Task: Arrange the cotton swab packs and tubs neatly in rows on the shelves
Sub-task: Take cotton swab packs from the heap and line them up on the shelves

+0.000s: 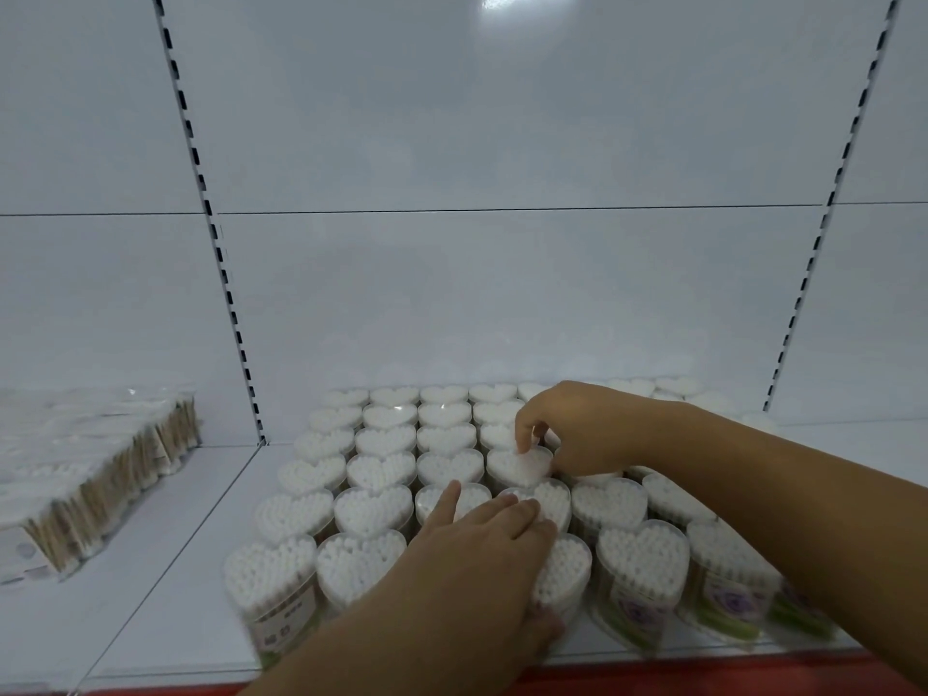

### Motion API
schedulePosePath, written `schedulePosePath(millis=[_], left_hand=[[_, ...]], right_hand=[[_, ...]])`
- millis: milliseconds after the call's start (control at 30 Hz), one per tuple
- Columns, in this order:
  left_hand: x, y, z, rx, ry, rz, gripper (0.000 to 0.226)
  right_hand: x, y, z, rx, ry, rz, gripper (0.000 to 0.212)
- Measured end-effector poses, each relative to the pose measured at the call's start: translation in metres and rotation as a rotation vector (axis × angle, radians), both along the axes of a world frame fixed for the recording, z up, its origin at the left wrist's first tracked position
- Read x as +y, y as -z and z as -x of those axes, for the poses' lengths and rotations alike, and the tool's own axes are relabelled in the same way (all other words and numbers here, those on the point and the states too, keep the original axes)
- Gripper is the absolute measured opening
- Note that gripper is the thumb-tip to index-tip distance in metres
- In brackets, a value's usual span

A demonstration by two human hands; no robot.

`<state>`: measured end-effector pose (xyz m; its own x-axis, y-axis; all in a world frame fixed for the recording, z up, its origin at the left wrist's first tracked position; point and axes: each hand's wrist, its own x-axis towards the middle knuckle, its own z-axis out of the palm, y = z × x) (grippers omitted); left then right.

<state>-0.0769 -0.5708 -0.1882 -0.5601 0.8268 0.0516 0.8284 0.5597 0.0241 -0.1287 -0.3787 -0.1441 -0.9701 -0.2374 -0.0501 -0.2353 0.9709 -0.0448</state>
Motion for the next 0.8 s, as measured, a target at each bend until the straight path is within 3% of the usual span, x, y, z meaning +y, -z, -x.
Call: schedulePosePath(millis=[367, 533, 633, 800], left_hand=[[-0.002, 0.001, 0.002, 0.06, -0.004, -0.051, 0.076], [-0.002, 0.002, 0.006, 0.086, 0.012, -0.137, 0.074], [-0.003, 0.002, 0.005, 0.109, 0.025, -0.227, 0.068], [-0.001, -0.005, 0.0, 0.08, -0.047, -0.19, 0.057]], right_hand=[[0.013, -0.006, -0.023, 0.114, -0.04, 0.168, 0.028], [0.016, 0.005, -0.052, 0.098, -0.109, 0.149, 0.024], [0.013, 0.011, -0.059, 0.11, -0.11, 0.123, 0.025], [0.011, 0.019, -0.053, 0.152, -0.077, 0.18, 0.019]])
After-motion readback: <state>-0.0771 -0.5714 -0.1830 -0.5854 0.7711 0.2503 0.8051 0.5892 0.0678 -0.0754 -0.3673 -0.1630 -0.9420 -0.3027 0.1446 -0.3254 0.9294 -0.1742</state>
